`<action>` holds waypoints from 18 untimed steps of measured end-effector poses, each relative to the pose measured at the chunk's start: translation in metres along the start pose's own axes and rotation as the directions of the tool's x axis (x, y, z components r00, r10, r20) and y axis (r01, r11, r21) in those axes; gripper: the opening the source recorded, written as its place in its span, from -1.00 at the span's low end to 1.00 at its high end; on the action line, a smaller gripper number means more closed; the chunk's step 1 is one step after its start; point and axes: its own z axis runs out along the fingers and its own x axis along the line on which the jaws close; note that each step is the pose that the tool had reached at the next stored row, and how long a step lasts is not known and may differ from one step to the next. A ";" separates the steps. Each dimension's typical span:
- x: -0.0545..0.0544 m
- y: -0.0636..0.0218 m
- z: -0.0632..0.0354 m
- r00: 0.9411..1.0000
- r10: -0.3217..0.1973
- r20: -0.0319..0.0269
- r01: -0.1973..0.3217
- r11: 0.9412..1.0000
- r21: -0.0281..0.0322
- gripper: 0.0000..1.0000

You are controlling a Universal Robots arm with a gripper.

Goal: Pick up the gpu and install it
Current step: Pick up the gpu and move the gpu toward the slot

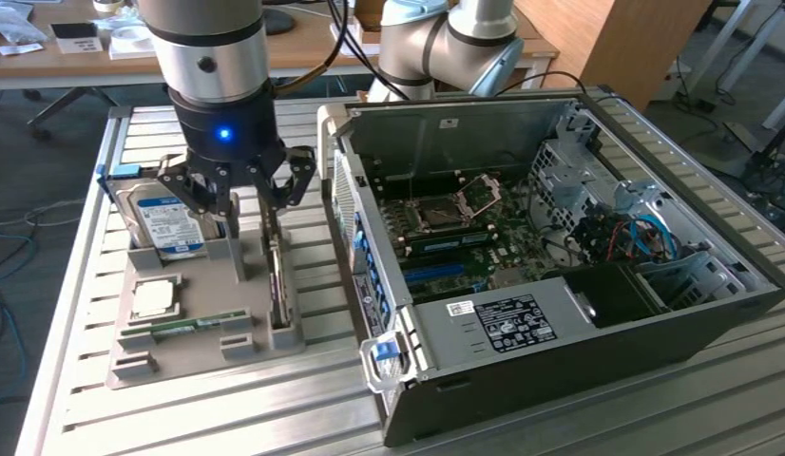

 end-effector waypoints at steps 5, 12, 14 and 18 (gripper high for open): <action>0.000 0.0000 0.0005 1.000 0.000 0.000 0.000 1.000 0.000 -0.06; 0.000 0.0000 0.0023 1.000 0.000 0.000 0.000 1.000 0.000 -0.06; -0.001 0.0000 0.0026 1.000 0.000 0.000 0.000 1.000 0.000 -0.06; -0.003 0.0001 0.0027 1.000 0.000 0.000 0.000 1.000 0.000 -0.06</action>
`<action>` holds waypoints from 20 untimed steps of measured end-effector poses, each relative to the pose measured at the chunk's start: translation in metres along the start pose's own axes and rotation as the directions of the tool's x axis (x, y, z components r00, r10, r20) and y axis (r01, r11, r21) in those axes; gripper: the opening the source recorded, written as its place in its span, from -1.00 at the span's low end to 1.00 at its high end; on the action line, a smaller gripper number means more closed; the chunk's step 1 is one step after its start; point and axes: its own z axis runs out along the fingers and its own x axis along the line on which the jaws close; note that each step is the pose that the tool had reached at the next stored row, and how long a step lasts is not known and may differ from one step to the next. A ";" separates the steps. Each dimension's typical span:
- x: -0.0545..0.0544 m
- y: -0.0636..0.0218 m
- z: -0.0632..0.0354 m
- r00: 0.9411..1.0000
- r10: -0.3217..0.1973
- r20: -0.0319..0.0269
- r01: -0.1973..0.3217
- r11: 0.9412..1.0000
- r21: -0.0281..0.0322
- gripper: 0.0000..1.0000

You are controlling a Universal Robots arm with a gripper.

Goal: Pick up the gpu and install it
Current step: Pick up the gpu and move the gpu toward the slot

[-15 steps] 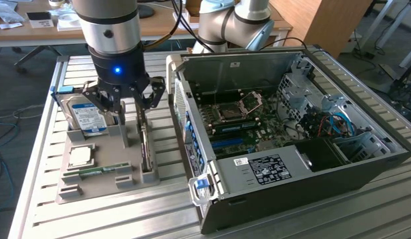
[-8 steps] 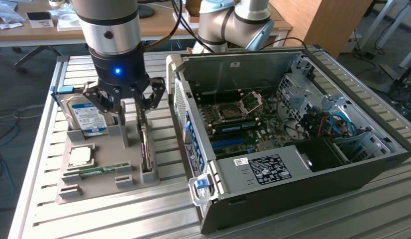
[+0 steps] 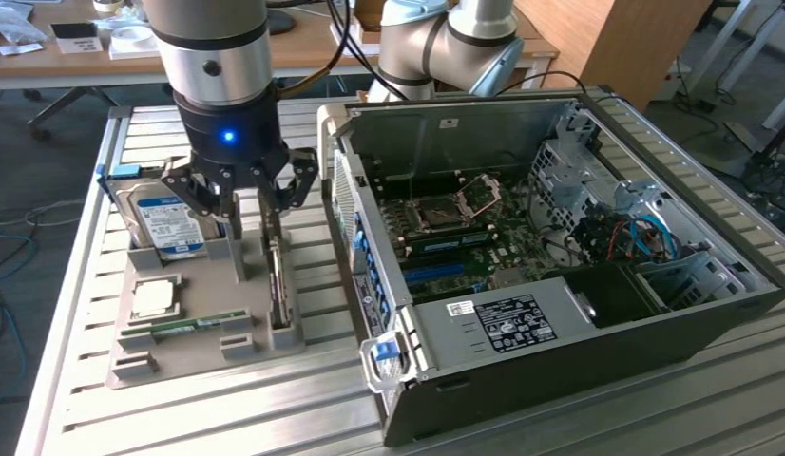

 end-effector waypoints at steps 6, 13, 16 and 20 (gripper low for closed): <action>0.000 -0.0001 0.0028 1.000 0.000 0.000 0.000 1.000 0.000 -0.06; 0.000 -0.0003 0.0057 1.000 0.000 0.000 0.000 1.000 0.000 -0.06; 0.000 -0.0004 0.0089 1.000 0.000 0.000 0.000 1.000 0.000 -0.06; 0.000 -0.0005 0.0101 1.000 0.000 0.000 0.000 1.000 0.000 -0.06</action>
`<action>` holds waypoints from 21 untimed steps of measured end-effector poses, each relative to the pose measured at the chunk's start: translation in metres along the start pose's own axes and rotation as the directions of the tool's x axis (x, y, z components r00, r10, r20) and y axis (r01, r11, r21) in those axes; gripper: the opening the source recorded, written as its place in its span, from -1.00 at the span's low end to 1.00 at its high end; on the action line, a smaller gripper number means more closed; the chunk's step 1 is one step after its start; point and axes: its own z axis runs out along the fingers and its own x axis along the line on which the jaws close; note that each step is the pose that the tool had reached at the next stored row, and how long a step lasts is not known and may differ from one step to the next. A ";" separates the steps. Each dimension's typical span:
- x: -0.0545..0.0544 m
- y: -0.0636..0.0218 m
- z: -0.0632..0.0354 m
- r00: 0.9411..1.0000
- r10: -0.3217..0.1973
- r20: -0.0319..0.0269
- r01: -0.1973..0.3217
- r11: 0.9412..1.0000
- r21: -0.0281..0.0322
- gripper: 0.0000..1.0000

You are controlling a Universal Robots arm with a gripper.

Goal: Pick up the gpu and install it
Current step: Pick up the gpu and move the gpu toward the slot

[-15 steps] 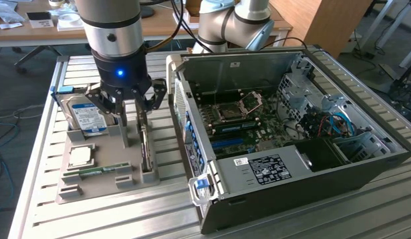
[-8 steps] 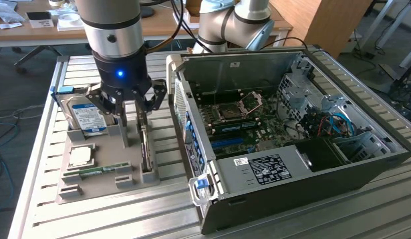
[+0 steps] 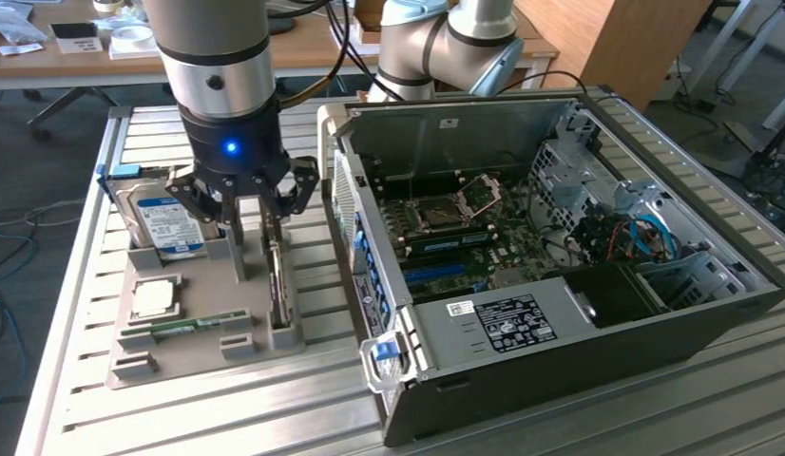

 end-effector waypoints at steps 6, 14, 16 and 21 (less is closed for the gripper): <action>-0.001 0.0001 0.0016 1.000 0.000 0.000 0.000 1.000 0.000 -0.06; -0.001 -0.0002 0.0058 1.000 0.000 0.000 0.000 1.000 0.000 -0.06; -0.001 -0.0001 0.0062 1.000 0.000 0.000 0.000 1.000 0.000 -0.06; -0.001 -0.0003 0.0098 1.000 0.000 0.000 0.000 1.000 0.000 -0.06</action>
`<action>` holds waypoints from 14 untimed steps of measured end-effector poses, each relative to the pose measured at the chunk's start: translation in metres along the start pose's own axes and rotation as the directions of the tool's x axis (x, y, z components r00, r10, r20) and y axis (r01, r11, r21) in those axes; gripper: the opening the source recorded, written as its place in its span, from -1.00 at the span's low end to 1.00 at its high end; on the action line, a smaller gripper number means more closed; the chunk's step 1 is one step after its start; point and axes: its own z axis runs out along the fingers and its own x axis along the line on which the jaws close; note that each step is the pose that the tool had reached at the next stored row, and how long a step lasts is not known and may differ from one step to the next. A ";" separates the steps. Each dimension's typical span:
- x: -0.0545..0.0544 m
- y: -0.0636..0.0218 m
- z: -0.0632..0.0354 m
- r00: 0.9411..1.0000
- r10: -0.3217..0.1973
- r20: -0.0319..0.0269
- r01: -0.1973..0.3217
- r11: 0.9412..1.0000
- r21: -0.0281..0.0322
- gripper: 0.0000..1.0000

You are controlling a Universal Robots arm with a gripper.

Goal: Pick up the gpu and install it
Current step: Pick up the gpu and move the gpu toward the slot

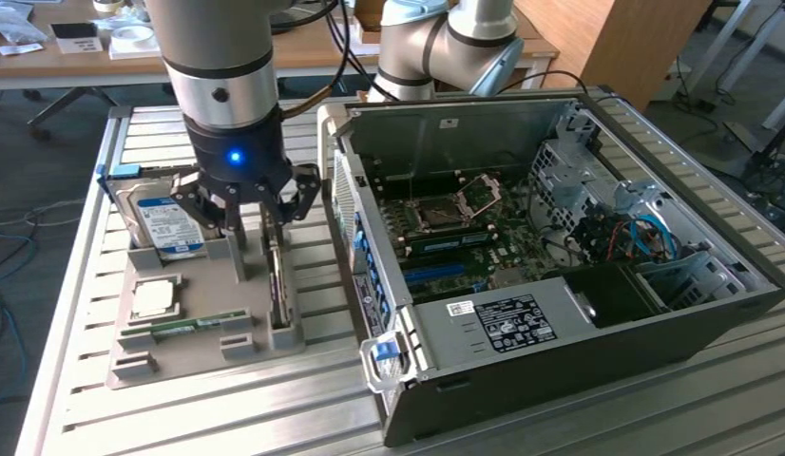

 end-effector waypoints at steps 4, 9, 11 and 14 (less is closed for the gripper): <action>0.000 -0.0001 0.0031 1.000 0.000 0.000 0.000 1.000 0.000 -0.06; -0.001 -0.0002 0.0058 1.000 0.000 0.000 0.000 1.000 0.000 -0.06; -0.002 -0.0002 0.0069 1.000 0.000 0.000 0.000 1.000 0.000 -0.06; -0.003 -0.0001 0.0077 1.000 0.000 0.000 0.000 1.000 0.000 -0.06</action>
